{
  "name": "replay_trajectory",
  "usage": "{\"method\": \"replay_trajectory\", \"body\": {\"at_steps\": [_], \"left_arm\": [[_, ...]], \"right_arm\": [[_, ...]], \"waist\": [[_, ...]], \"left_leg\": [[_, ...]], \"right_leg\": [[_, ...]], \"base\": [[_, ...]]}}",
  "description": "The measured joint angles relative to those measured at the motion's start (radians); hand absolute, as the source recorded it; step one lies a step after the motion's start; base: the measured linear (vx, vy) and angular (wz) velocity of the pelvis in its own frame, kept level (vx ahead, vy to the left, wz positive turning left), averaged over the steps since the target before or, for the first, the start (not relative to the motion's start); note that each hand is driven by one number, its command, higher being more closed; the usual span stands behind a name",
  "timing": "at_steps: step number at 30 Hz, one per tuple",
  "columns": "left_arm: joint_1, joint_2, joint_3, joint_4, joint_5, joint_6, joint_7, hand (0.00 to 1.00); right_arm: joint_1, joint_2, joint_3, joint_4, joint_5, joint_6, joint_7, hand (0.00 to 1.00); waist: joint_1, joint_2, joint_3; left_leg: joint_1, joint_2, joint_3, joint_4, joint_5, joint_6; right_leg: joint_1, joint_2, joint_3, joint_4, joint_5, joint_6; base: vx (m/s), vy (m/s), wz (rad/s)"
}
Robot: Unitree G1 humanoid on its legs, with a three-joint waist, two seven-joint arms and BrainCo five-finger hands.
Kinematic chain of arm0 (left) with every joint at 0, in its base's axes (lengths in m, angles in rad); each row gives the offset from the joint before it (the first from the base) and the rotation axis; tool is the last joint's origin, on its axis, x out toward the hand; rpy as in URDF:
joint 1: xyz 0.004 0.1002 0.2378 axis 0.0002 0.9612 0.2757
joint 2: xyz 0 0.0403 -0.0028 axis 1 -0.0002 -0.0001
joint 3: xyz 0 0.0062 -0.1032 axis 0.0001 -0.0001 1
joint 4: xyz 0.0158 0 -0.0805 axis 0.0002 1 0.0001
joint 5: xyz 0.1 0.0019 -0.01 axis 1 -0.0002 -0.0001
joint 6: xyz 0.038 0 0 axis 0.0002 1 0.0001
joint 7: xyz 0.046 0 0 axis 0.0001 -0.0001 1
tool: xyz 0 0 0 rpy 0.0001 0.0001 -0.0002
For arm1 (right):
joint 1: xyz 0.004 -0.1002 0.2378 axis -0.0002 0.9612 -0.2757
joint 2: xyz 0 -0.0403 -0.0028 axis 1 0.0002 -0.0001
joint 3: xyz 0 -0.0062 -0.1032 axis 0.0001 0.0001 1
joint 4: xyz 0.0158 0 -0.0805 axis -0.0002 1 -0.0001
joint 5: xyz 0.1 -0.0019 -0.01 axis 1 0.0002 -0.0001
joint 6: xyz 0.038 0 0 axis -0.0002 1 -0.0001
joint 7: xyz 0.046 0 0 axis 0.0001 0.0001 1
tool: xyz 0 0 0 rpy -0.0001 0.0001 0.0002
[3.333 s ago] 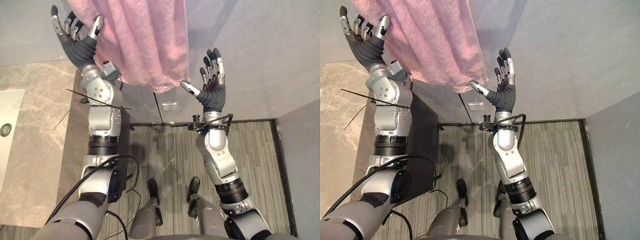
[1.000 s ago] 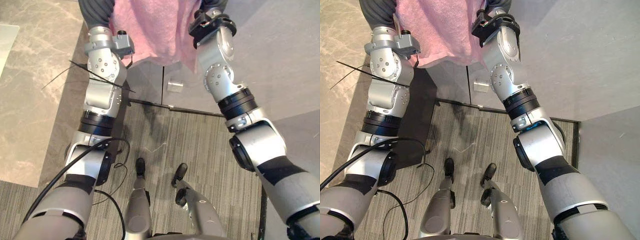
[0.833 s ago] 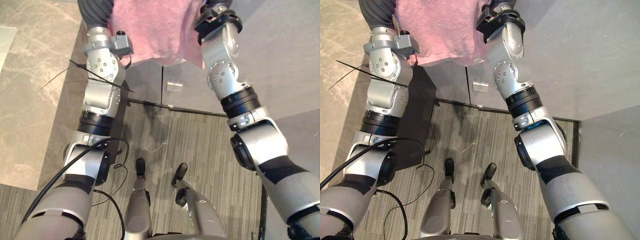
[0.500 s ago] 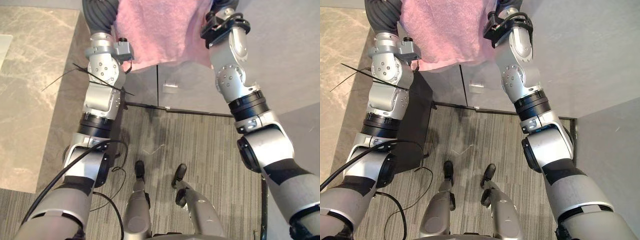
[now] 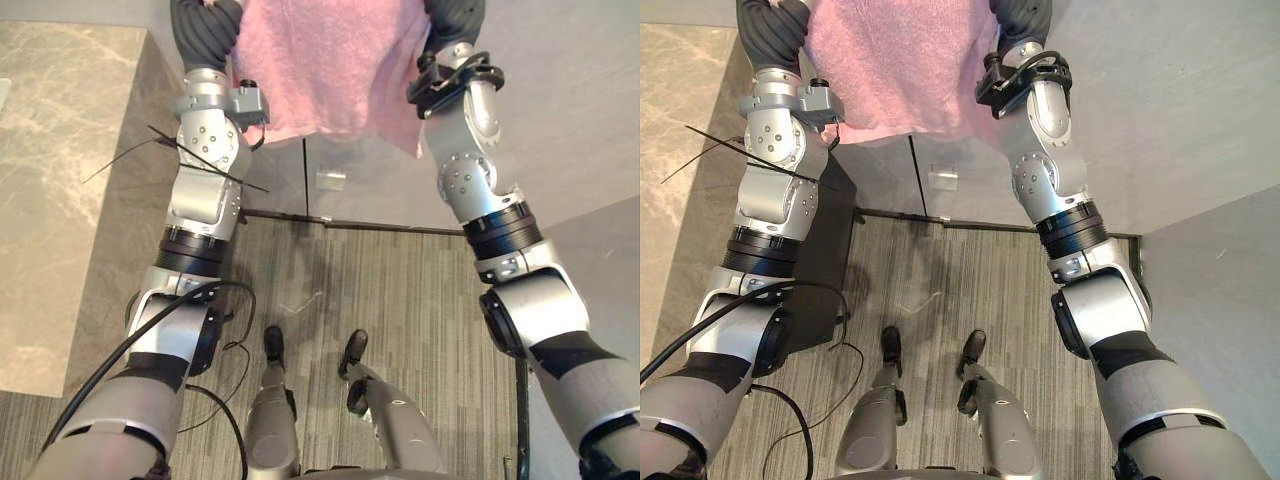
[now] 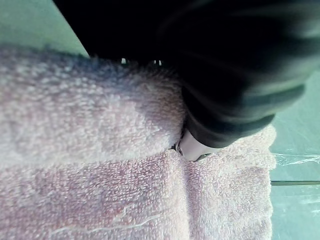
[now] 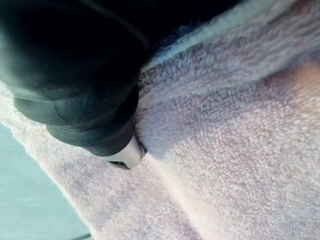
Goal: Organize washtable
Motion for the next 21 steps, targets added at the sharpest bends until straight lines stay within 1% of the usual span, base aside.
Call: {"method": "replay_trajectory", "body": {"at_steps": [3, 4, 5, 9, 12, 14, 17, 19, 21], "left_arm": [[0.002, 0.000, 0.000, 0.000, 0.000, 0.001, -0.003, 1.00], [0.003, 0.000, 0.000, 0.000, 0.000, 0.002, -0.005, 1.00], [0.004, 0.000, 0.001, 0.001, 0.000, 0.002, -0.005, 0.00], [0.019, 0.007, 0.018, 0.007, -0.007, 0.002, -0.005, 0.00], [0.027, 0.013, 0.033, 0.030, -0.019, 0.009, -0.006, 0.00], [0.056, 0.013, 0.047, 0.032, -0.020, 0.010, -0.014, 0.00], [0.126, 0.013, 0.071, 0.058, -0.021, 0.026, -0.017, 0.00], [0.169, 0.018, 0.099, 0.057, -0.020, 0.041, -0.017, 0.00], [0.221, 0.027, 0.110, 0.057, -0.019, 0.049, -0.019, 0.00]], "right_arm": [[0.018, 0.000, 0.000, -0.015, -0.008, 0.000, 0.001, 1.00], [0.019, 0.000, 0.000, -0.015, -0.008, 0.000, 0.001, 0.00], [0.023, 0.000, -0.001, -0.015, -0.008, 0.000, 0.001, 0.00], [0.033, -0.003, -0.006, -0.002, -0.009, 0.000, 0.001, 0.00], [0.050, -0.024, -0.010, 0.006, -0.010, 0.001, 0.001, 0.00], [0.077, -0.032, -0.011, 0.007, -0.010, 0.004, 0.001, 0.00], [0.186, -0.044, -0.054, 0.051, -0.009, 0.026, -0.002, 0.00], [0.254, -0.056, -0.093, 0.077, -0.009, 0.041, -0.004, 0.00], [0.316, -0.083, -0.097, 0.077, -0.010, 0.057, -0.004, 0.00]], "waist": [[-0.005, -0.007, -0.004], [-0.007, -0.007, -0.004], [-0.007, -0.007, -0.004], [-0.006, -0.007, -0.004], [-0.006, -0.007, -0.005], [-0.008, -0.006, -0.018], [-0.008, -0.005, -0.059], [-0.008, -0.005, -0.060], [-0.010, -0.003, -0.061]], "left_leg": [[0.001, 0.000, 0.001, 0.000, 0.000, 0.000], [0.002, -0.001, 0.001, 0.000, 0.000, 0.000], [0.003, -0.001, 0.003, 0.000, 0.000, 0.000], [0.012, -0.002, 0.012, 0.000, 0.000, 0.000], [0.016, -0.005, 0.012, 0.000, 0.000, 0.000], [0.016, -0.008, 0.012, 0.000, 0.000, 0.000], [0.022, -0.012, 0.011, -0.001, -0.001, 0.001], [0.038, -0.013, 0.011, -0.001, -0.002, 0.002], [0.047, -0.012, 0.012, -0.001, -0.005, 0.006]], "right_leg": [[0.000, -0.001, 0.001, 0.001, 0.000, 0.000], [0.000, -0.001, 0.002, 0.002, 0.000, 0.000], [0.000, -0.001, 0.003, 0.003, 0.000, 0.000], [0.001, -0.001, 0.013, 0.010, 0.000, 0.000], [0.001, -0.004, 0.014, 0.015, 0.000, 0.000], [0.002, -0.010, 0.014, 0.015, -0.001, 0.001], [0.010, -0.015, 0.012, 0.015, -0.002, 0.003], [0.027, -0.016, 0.011, 0.015, -0.004, 0.005], [0.036, -0.016, 0.011, 0.014, -0.006, 0.008]], "base": [[0.00, 0.000, 0.00], [0.00, 0.000, 0.00], [0.00, 0.000, 0.00], [-0.01, 0.008, -0.07], [0.00, 0.000, 0.00], [0.00, 0.000, 0.00], [0.01, 0.015, 0.03], [0.00, 0.009, 0.02], [-0.04, 0.009, -0.01]]}}
